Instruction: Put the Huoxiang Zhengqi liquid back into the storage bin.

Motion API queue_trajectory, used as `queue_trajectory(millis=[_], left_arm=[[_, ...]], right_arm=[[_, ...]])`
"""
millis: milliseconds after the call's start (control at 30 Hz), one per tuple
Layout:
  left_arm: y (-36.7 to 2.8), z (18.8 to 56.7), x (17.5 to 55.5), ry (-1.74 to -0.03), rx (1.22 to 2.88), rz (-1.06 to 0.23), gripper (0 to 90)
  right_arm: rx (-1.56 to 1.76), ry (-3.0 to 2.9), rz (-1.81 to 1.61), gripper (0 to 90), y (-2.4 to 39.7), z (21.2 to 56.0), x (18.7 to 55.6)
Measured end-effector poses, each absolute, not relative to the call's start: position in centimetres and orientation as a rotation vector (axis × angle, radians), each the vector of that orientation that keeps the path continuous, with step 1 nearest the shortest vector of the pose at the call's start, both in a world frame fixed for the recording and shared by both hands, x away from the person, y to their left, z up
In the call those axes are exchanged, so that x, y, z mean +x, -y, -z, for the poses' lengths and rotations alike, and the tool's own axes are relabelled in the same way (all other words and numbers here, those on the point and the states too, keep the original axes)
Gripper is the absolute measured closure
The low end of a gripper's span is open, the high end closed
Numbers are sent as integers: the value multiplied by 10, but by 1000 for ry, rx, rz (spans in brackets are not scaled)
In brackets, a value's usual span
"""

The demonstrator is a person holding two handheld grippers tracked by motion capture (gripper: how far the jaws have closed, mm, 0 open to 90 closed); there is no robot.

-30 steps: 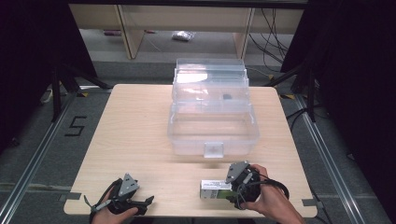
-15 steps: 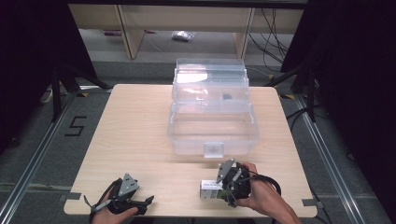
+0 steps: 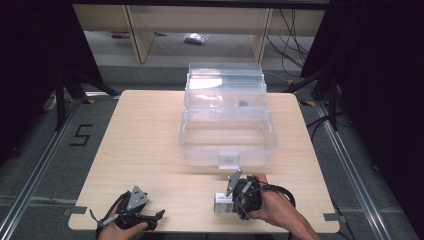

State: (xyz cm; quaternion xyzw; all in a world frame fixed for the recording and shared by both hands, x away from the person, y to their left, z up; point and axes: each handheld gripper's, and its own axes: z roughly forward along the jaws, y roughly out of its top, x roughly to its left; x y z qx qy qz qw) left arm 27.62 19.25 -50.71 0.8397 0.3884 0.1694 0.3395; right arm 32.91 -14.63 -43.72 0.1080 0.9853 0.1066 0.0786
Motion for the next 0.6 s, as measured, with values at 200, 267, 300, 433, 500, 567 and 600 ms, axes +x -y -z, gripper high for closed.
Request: queue_trajectory(millis=[200,267,300,433,500,567,600], left_arm=[[-192,507,276,-1011,2189,-441,167],[-192,507,276,-1010,2190,-441,167],[-192,507,276,-1012,2189,-441,167],[-192,507,276,-1011,2187,-439,167],[-192,507,276,-1012,2186,-439,167],[-192,508,276,-1019,2178,-443,167],[-192,507,276,-1010,2188,-439,167]], right_arm=[[305,-2967,-290,373,146,439,332],[375,-2967,-261,382,146,440,330],[375,-2967,-261,382,146,440,330],[346,-2989,-241,433,145,442,332],[295,-2998,-220,448,143,443,333],[325,-3014,-210,475,143,444,333],[330,-3015,-200,481,142,444,332]])
